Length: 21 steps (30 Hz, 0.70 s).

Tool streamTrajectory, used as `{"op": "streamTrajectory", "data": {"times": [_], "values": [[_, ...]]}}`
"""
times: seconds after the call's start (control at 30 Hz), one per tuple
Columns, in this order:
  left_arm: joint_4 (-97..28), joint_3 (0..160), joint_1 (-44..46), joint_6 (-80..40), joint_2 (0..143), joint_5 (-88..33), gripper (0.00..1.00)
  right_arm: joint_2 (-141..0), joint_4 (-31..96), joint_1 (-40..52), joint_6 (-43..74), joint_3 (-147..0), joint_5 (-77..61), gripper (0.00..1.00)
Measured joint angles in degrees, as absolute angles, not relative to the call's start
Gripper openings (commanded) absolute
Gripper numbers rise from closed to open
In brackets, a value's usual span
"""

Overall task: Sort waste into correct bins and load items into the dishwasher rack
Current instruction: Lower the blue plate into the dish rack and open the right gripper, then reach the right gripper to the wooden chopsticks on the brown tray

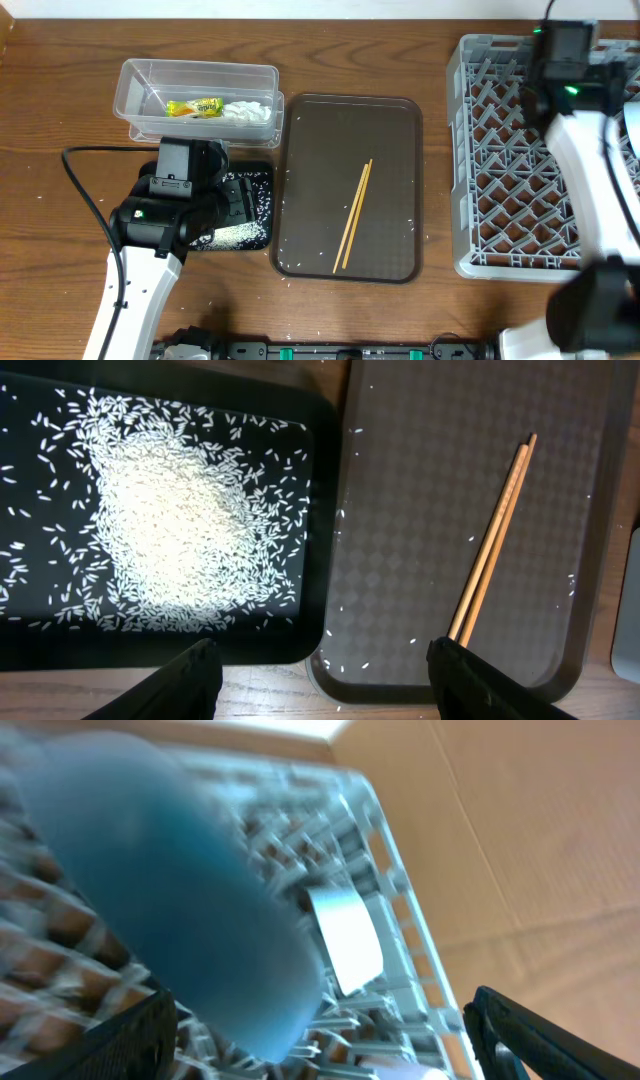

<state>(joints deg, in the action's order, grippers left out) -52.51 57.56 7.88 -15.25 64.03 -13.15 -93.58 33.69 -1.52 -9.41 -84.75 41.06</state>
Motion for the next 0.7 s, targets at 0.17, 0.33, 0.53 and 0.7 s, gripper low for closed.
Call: {"op": "streamTrajectory", "data": {"times": [0.17, 0.33, 0.53, 0.7], "values": [[-52.5, 57.6, 7.9, -15.2, 64.0, -13.1, 0.69, -84.9, 38.0, -1.5, -7.0, -85.1, 29.4, 0.88], [-52.5, 57.6, 7.9, -15.2, 64.0, -13.1, 0.69, -84.4, 44.7, -1.4, -3.1, -85.1, 19.5, 0.86], [-52.5, 57.6, 7.9, -15.2, 64.0, -13.1, 0.69, -85.8, 50.5, -0.8, 0.7, -85.1, 7.2, 0.86], [-52.5, 57.6, 7.9, -15.2, 64.0, -13.1, 0.69, -88.1, 53.7, 2.7, 2.0, -85.1, -2.5, 0.82]]}}
